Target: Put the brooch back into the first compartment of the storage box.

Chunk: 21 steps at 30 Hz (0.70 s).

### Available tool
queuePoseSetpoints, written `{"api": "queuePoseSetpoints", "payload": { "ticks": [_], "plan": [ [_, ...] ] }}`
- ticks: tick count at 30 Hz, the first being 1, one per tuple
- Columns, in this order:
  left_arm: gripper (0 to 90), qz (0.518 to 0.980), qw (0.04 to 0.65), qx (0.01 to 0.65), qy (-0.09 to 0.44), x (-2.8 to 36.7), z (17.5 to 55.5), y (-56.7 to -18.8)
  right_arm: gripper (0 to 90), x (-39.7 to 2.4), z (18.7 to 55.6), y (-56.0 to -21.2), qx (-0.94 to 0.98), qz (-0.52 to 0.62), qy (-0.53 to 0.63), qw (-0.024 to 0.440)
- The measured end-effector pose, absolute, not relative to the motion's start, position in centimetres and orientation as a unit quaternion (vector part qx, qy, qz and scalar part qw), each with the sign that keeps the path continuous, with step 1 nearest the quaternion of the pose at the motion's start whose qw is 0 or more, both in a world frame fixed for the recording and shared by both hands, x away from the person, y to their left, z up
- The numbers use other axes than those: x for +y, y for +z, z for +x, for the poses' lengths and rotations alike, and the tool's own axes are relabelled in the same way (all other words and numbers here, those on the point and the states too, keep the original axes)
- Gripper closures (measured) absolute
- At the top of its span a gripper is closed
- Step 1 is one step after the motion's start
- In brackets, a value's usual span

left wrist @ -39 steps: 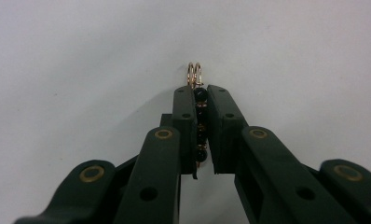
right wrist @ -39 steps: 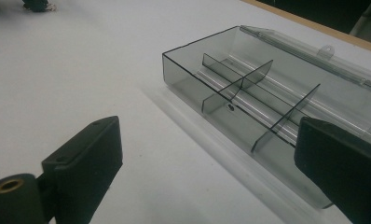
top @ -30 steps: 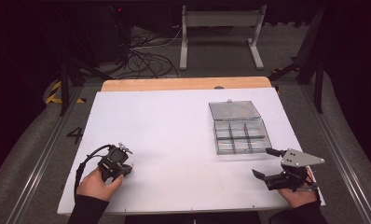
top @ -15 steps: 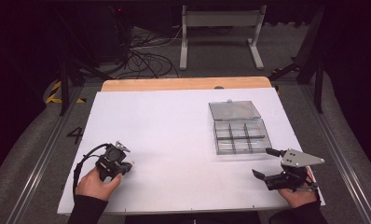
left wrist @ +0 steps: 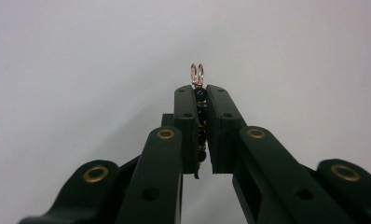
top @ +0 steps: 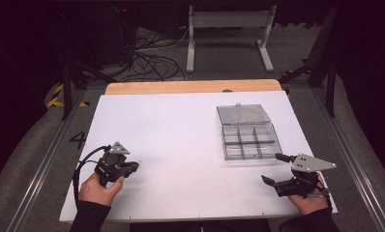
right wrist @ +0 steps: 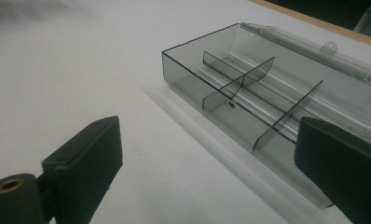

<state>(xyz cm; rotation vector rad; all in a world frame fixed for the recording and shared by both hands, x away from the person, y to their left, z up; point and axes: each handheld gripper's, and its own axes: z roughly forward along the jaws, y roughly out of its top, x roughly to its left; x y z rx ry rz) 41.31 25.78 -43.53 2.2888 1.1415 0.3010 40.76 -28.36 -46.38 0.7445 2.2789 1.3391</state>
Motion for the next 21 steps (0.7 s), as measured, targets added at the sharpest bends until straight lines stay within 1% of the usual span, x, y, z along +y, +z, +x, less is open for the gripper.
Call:
{"api": "queuePoseSetpoints", "payload": {
  "ticks": [4, 9, 11, 12, 15, 21],
  "plan": [
    [83.6, 0.846, 0.313, 0.411, 0.13, 25.7, 40.9, -42.8, 7.9, -28.3, 40.8, -46.4, 0.814, 0.267, 0.478, 0.195],
    [83.6, 0.839, 0.34, 0.399, 0.145, 25.8, 40.6, -42.2, 7.9, -28.3, 40.9, -46.5, 0.814, 0.267, 0.478, 0.193],
    [83.6, 0.836, 0.348, 0.399, 0.143, 25.8, 40.5, -42.1, 7.9, -28.3, 40.9, -46.5, 0.814, 0.268, 0.478, 0.193],
    [83.6, 0.833, 0.358, 0.392, 0.152, 25.9, 40.4, -41.9, 7.9, -28.3, 40.9, -46.5, 0.814, 0.268, 0.478, 0.193],
    [83.6, 0.831, 0.369, 0.388, 0.154, 25.8, 40.2, -41.8, 8.0, -28.3, 40.9, -46.5, 0.814, 0.268, 0.478, 0.193],
    [83.6, 0.828, 0.382, 0.37, 0.178, 25.8, 39.8, -41.3, 8.0, -28.3, 40.9, -46.5, 0.814, 0.267, 0.478, 0.193]
  ]
}}
